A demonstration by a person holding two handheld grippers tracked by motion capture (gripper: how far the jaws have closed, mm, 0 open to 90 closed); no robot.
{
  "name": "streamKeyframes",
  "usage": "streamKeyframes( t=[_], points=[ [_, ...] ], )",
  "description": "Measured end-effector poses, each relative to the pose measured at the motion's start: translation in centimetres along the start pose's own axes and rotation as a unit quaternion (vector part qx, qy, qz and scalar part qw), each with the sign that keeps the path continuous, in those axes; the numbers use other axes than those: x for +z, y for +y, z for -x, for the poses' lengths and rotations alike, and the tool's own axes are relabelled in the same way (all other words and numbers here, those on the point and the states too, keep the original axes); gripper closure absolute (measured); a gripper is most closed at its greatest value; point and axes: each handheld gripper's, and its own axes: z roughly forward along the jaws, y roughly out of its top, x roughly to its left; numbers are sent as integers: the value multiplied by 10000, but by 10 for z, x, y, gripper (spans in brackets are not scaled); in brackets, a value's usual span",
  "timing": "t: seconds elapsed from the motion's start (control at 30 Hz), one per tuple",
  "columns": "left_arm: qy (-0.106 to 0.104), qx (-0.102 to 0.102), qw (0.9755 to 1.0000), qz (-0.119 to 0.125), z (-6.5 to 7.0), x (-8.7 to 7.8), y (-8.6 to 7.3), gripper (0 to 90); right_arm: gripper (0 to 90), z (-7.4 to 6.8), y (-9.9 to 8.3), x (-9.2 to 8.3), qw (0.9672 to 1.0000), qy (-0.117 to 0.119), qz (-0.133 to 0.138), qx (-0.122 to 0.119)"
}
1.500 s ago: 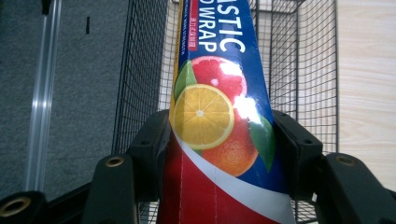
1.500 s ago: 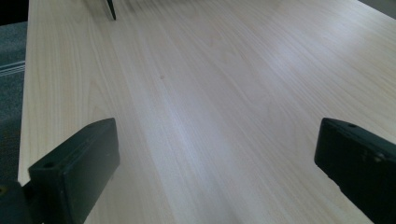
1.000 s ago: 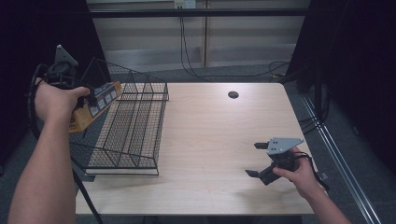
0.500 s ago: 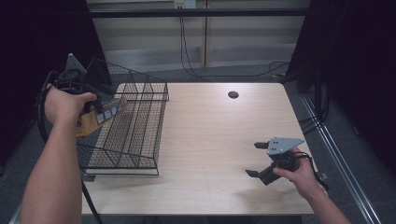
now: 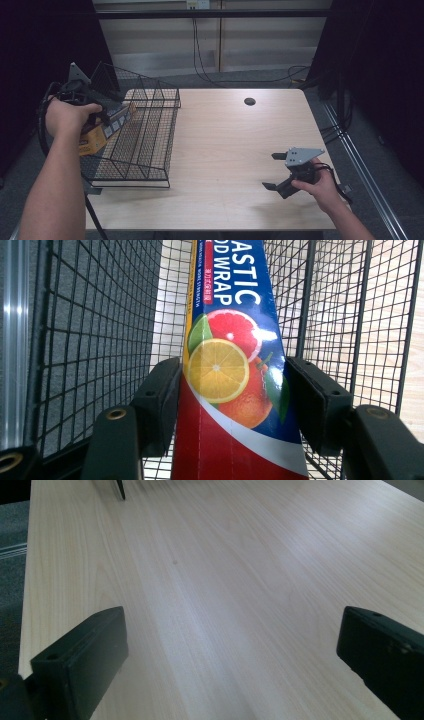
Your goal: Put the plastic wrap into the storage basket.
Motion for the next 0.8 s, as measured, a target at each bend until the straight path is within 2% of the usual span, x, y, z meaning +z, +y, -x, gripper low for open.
streamKeyframes(
  t=[0.07,0.1,0.13,0.17,0.2,0.3,0.4,0.43,0.53,0.57,0.6,0.63,0.7,0.73,0.8],
  points=[
    [-7,59,10000,-6,-1,0,-1,409,0,0,0,0,10000,5,-7,-17],
    [-97,-15,10000,3,0,1,-1,406,0,0,0,1,10000,-7,-8,-27],
    [-100,-15,9999,13,0,0,-2,405,0,0,0,0,10000,-4,-8,-23],
    [-72,82,9999,27,0,0,-2,403,0,0,0,0,10000,-6,-5,-13],
    [-81,85,9999,46,0,-1,-2,401,0,0,0,0,10000,-3,0,3],
    [-265,34,9996,101,3,-3,-3,398,0,-1,0,1,10000,-8,-8,-10],
    [-284,-18,9994,205,6,-7,-3,394,0,-1,0,1,10000,-6,-18,-12],
    [-303,46,9994,181,6,-8,-2,387,0,-1,-1,1,10000,-7,-18,-16],
    [-322,45,9992,229,10,-10,-2,369,0,0,-1,1,10000,-28,-15,-28],
    [-324,113,9992,208,10,-10,-1,363,0,0,-1,1,10000,-34,-18,-23],
    [-352,25,9991,214,13,-10,-1,353,0,0,-1,1,10000,-40,-20,-28],
    [-331,103,9992,213,14,-10,-1,350,0,0,-1,0,10000,-50,-15,-6],
    [-368,100,9989,256,16,-11,-1,339,0,0,-1,0,10000,-25,-9,-22],
    [-359,202,9989,243,16,-11,0,329,0,0,-1,0,10000,-35,-2,14],
    [-416,238,9985,260,20,-11,0,324,0,0,-1,-1,10000,-20,-3,3]
  ],
)
